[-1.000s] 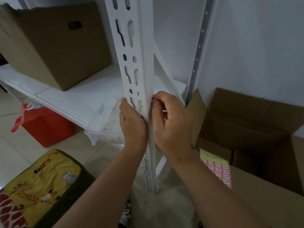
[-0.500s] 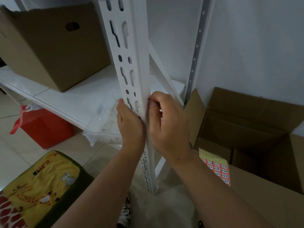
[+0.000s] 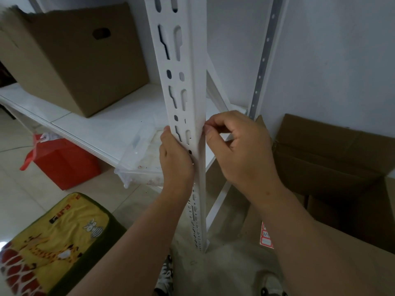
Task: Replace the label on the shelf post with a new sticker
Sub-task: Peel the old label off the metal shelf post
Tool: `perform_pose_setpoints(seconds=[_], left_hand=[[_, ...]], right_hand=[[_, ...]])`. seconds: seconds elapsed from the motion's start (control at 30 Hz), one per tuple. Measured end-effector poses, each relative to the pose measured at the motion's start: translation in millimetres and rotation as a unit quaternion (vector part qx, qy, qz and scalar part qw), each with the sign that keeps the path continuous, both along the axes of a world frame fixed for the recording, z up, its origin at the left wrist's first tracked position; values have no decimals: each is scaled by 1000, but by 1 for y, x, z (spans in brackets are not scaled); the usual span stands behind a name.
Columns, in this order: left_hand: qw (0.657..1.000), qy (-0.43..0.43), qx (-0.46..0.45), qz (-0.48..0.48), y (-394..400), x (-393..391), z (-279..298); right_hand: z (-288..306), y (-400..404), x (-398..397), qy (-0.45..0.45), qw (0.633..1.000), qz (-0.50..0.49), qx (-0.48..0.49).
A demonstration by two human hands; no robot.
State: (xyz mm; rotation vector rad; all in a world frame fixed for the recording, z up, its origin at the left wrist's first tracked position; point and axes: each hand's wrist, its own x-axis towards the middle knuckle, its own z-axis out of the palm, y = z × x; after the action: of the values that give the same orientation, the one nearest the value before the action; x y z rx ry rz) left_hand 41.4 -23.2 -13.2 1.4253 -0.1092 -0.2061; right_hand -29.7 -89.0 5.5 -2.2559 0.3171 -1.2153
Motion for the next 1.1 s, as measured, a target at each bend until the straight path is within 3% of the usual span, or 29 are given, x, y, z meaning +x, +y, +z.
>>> perform_pose_setpoints(seconds=[0.23, 0.57, 0.93, 1.1], left_hand=[[1000, 5, -11, 11, -3, -1, 0], [1000, -3, -4, 11, -2, -1, -2], [1000, -14, 22, -5, 2, 1, 0], [1000, -12, 17, -11, 2, 2, 0]], right_hand=[[20, 1, -3, 132, 990, -9, -46], [20, -2, -3, 162, 985, 18, -52], [5, -1, 0, 18, 984, 98, 146], [2, -1, -1, 14, 995, 73, 65]])
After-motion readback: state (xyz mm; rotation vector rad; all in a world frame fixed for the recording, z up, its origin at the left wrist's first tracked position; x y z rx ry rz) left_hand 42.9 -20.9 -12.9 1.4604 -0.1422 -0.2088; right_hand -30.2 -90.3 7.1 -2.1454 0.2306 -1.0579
